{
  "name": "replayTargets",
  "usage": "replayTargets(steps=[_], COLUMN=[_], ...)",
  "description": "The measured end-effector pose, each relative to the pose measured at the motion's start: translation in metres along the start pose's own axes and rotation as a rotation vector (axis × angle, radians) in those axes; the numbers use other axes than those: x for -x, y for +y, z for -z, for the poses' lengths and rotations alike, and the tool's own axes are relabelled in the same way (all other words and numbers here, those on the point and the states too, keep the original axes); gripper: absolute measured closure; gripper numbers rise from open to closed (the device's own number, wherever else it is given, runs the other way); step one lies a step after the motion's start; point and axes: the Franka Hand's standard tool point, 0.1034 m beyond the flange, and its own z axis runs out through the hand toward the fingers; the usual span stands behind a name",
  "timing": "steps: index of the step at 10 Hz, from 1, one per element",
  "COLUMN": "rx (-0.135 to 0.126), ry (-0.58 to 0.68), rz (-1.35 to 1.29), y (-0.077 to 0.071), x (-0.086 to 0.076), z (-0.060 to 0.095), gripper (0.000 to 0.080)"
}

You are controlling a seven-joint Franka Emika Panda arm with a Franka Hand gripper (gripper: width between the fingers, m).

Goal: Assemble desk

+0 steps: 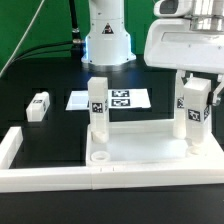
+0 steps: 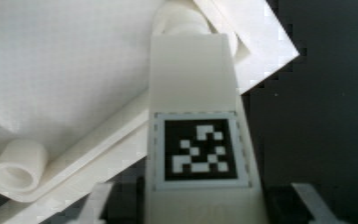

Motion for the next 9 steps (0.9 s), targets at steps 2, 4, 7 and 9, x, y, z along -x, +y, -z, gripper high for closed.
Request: replayTargets(steps=[2,4,7,9], rx=[-0.002,-0.003,-0.004,-0.008], ry=[-0.001,-0.001,0.001,0.006], rz=[0.004,0.004,0.006,0.023], y=[0.0001,-0.0002,0.0019,0.0025], x=[-0.0009,-0.0028,-0.0042,-0.0030], z=[-0.0018,-0.0034,-0.0045,-0.0085], gripper=[0.0511,0.0511,0.0511,0.0511])
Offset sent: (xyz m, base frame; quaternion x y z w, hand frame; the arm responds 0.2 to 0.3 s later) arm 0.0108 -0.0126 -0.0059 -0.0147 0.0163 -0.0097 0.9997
